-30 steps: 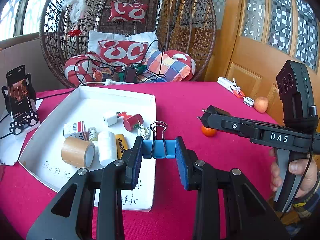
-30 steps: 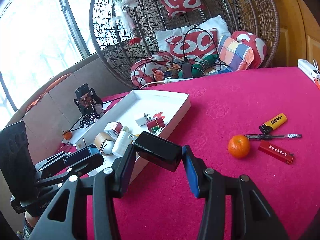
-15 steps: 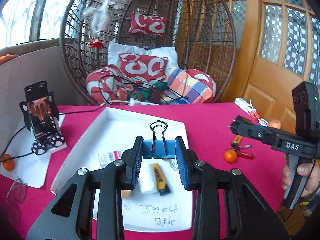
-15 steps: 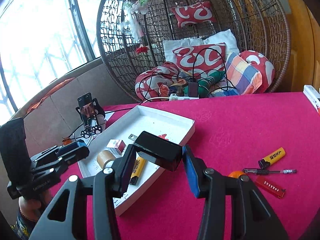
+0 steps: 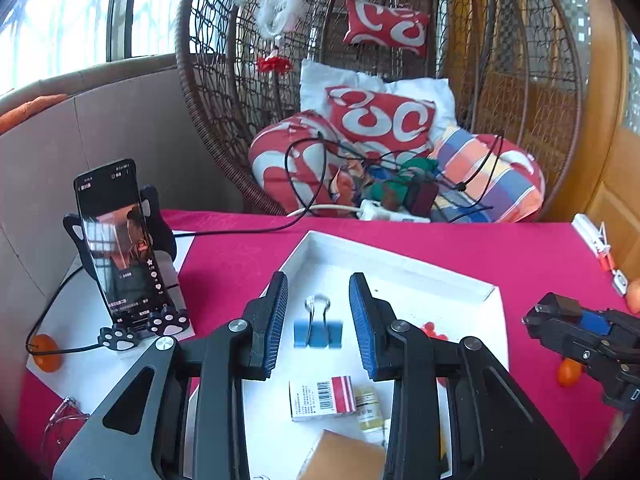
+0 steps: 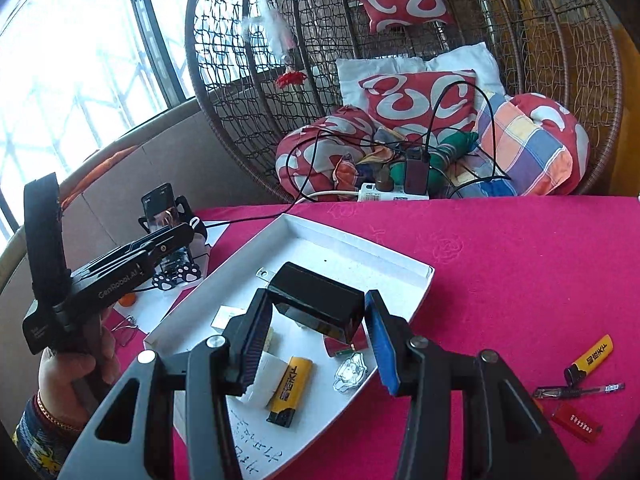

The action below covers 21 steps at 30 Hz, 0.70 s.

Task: Organize rigid objects
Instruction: 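Carry the binder clip and black charger into the white tray and open both tools, then withdraw both tools from the tray toward the orange and red case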

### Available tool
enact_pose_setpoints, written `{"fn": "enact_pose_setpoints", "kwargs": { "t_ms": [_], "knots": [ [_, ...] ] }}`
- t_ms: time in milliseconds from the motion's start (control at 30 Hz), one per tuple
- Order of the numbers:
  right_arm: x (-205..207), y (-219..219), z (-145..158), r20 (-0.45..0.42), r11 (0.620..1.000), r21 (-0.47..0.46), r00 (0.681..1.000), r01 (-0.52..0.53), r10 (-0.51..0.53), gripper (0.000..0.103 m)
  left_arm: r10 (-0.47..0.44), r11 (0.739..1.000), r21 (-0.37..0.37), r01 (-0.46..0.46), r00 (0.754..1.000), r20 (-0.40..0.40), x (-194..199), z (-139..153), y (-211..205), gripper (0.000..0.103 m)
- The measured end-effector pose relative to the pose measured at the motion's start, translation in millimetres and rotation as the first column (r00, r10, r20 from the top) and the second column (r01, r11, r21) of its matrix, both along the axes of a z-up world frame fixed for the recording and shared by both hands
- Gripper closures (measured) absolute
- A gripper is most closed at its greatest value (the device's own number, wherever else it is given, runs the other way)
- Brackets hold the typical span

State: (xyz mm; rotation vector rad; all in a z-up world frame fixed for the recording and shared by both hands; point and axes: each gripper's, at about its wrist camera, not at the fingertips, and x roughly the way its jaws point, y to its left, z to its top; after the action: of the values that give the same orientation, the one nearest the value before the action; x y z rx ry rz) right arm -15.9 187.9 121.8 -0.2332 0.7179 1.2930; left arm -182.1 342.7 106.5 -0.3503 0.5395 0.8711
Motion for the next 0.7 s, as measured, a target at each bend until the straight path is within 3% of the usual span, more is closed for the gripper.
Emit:
{"fn": "enact_pose_setpoints", "kwargs": {
  "t_ms": [167, 400, 433, 500, 533, 567, 600, 633, 700],
  "knots": [
    [-1, 27, -30, -0.034, 0.998, -0.061, 0.999, 0.02, -0.022, 0.056, 0.004, 1.0, -0.019, -0.004, 1.0, -0.024, 7, -22, 4, 0.072],
    [-7, 47, -52, -0.029, 0.993, -0.111, 0.999, 0.029, -0.033, 0.055, -0.001, 0.999, -0.035, 0.0, 0.999, -0.036, 15, -28, 6, 0.072],
    [-9, 49, -54, -0.018, 0.993, -0.114, 1.0, 0.022, -0.024, 0.054, -0.003, 0.999, -0.044, 0.002, 0.999, -0.039, 16, -29, 6, 0.068],
    [-17, 54, -57, 0.022, 0.992, -0.123, 1.0, 0.006, -0.003, 0.054, 0.013, 0.998, -0.056, -0.015, 0.999, -0.042, 15, -30, 5, 0.034],
    [-22, 55, -58, 0.047, 0.992, -0.124, 0.999, -0.003, 0.009, 0.053, 0.025, 0.998, -0.055, -0.026, 0.999, -0.026, 13, -29, 4, 0.008],
    [-27, 54, -58, 0.08, 0.993, -0.121, 0.997, -0.005, 0.015, 0.045, 0.042, 0.998, -0.042, -0.042, 0.999, -0.003, 8, -27, 1, 0.0],
    [-31, 53, -58, 0.11, 0.994, -0.112, 0.994, -0.005, 0.018, 0.026, 0.062, 0.998, -0.024, -0.062, 0.998, 0.016, 4, -25, -3, 0.0],
    [-35, 50, -56, 0.132, 0.995, -0.097, 0.991, -0.007, 0.019, 0.016, 0.084, 0.996, -0.015, -0.084, 0.996, 0.024, 0, -22, -7, 0.0],
    [-41, 43, -53, 0.167, 0.998, -0.064, 0.986, -0.01, 0.02, 0.014, 0.114, 0.994, -0.009, -0.113, 0.991, 0.07, -11, -16, -14, 0.0]
  ]
}}
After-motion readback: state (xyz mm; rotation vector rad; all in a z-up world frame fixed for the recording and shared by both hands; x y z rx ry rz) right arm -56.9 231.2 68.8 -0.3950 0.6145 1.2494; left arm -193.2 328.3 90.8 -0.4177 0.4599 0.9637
